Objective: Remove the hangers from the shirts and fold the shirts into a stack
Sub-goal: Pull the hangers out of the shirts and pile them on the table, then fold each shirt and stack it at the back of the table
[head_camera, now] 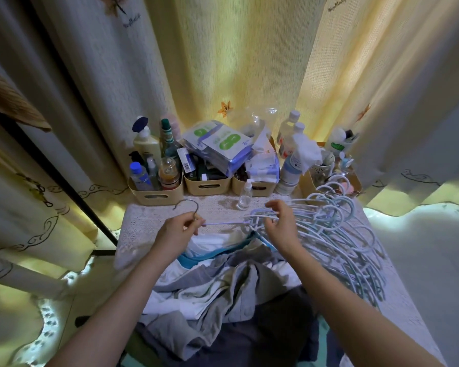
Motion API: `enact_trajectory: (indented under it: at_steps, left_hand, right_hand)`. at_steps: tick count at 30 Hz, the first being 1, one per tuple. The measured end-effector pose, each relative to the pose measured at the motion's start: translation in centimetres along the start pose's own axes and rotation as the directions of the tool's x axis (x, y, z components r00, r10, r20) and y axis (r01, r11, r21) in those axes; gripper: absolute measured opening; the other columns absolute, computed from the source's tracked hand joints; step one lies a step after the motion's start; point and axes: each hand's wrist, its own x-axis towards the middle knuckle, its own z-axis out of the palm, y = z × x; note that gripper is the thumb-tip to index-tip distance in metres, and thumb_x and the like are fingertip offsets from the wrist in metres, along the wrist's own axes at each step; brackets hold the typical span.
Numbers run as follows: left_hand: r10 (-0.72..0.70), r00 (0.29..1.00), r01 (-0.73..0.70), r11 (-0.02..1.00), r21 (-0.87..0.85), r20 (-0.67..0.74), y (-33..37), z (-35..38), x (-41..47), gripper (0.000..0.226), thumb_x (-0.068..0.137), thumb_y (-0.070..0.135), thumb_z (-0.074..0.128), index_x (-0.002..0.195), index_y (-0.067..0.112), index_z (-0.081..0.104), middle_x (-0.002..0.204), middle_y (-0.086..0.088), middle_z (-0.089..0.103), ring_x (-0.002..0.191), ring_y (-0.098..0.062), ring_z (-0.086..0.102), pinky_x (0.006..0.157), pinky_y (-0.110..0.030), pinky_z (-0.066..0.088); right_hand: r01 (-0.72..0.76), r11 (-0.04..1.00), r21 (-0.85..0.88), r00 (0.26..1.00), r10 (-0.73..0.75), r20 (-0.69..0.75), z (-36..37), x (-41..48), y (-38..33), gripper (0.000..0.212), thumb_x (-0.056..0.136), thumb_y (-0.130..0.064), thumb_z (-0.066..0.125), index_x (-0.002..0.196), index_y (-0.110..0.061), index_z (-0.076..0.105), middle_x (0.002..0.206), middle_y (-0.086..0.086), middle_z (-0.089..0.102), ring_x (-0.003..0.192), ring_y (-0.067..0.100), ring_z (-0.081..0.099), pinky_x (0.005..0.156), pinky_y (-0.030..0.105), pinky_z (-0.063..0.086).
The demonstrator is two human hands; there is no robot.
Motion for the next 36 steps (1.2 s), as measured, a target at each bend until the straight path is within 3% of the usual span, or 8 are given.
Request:
enact_trajectory:
  at_steps: [5,8,12,17,24,29,32,36]
  left_hand:
    - [0.118,0.992,-0.115,0.992,-0.052,0.047,4.5,3.1,0.9,0.021,0.088,0.033,0.063,0.068,0.027,0.064,0.068,0.004,0.066,0.074,-0.016,0.064,0.074,-0.037,0.050]
    - [0.169,0.986,-0.169,0.982,-0.081,-0.010,5.3,4.0,1.0,0.010,0.083,0.034,0.070,0.085,0.034,0.060,0.080,0.016,0.065,0.082,-0.002,0.061,0.076,-0.027,0.048]
    - [0.180,0.979,-0.181,0.984,0.001,-0.093,3.7,3.3,0.2,0.043,0.083,0.032,0.071,0.120,0.022,0.050,0.112,0.011,0.052,0.104,-0.006,0.050,0.088,-0.025,0.041]
    - [0.055,0.991,-0.060,0.997,0.039,0.126,1.6,2.7,-2.1,0.023,0.089,0.018,0.064,0.110,0.015,0.057,0.107,0.001,0.062,0.098,-0.017,0.060,0.075,-0.025,0.045]
    - [0.022,0.958,-0.030,0.999,0.022,0.287,1.3,3.6,-5.2,0.008,0.090,0.018,0.063,0.097,0.021,0.064,0.095,0.006,0.066,0.078,-0.001,0.060,0.069,-0.014,0.047]
    - [0.042,0.951,-0.046,0.999,0.004,0.305,-1.2,2.0,-8.8,0.011,0.089,0.015,0.065,0.097,0.022,0.066,0.101,0.004,0.066,0.097,-0.004,0.062,0.092,-0.033,0.051]
    - [0.039,0.941,-0.056,0.997,0.043,0.337,-2.6,-0.6,-11.0,0.025,0.083,0.027,0.072,0.104,0.036,0.063,0.108,0.014,0.062,0.104,0.002,0.057,0.095,-0.032,0.049]
    - [0.013,0.870,-0.174,0.944,0.282,0.493,-4.9,-4.7,-14.0,0.103,0.054,0.064,0.080,0.141,0.047,0.029,0.149,0.025,0.027,0.137,0.004,0.024,0.113,-0.024,0.026]
  right_hand:
    - [0.314,0.947,-0.070,0.858,-0.252,0.447,0.1,-1.3,-4.2,0.026,0.092,-0.033,0.057,0.117,-0.024,0.060,0.095,-0.003,0.068,0.084,0.008,0.060,0.079,0.025,0.046]
    - [0.313,0.943,-0.116,0.905,-0.259,0.336,-1.9,-0.8,-4.3,0.024,0.093,-0.034,0.056,0.112,-0.024,0.068,0.083,0.001,0.070,0.073,0.015,0.062,0.070,0.034,0.048]
    - [0.104,0.970,-0.220,0.991,-0.080,0.111,-7.8,1.0,-0.3,0.025,0.092,-0.034,0.057,0.110,-0.022,0.070,0.104,0.000,0.072,0.091,0.012,0.063,0.070,0.029,0.045]
    - [-0.167,0.960,-0.223,0.985,0.171,-0.003,-13.4,0.6,7.2,0.021,0.093,-0.019,0.058,0.106,-0.010,0.072,0.103,0.016,0.071,0.080,0.023,0.059,0.069,0.029,0.040]
    - [-0.303,0.888,-0.345,0.949,0.314,-0.024,-13.4,-1.8,11.9,0.035,0.086,-0.005,0.062,0.121,0.000,0.061,0.116,0.023,0.063,0.104,0.035,0.060,0.080,0.030,0.042]
    - [-0.241,0.885,-0.398,0.970,0.207,-0.126,-12.1,-3.7,9.7,0.040,0.088,-0.011,0.061,0.127,-0.006,0.054,0.134,0.019,0.049,0.125,0.033,0.041,0.105,0.038,0.032]
    - [0.141,0.936,-0.322,0.987,-0.107,0.122,-12.0,-5.6,7.1,0.042,0.085,-0.026,0.069,0.122,-0.011,0.057,0.124,0.011,0.057,0.114,0.025,0.053,0.098,0.036,0.042]
    - [0.558,0.807,-0.192,0.616,-0.248,0.748,-11.4,-6.5,3.9,0.101,0.059,-0.068,0.071,0.144,-0.042,0.024,0.150,-0.013,0.029,0.135,0.009,0.025,0.114,0.033,0.019]
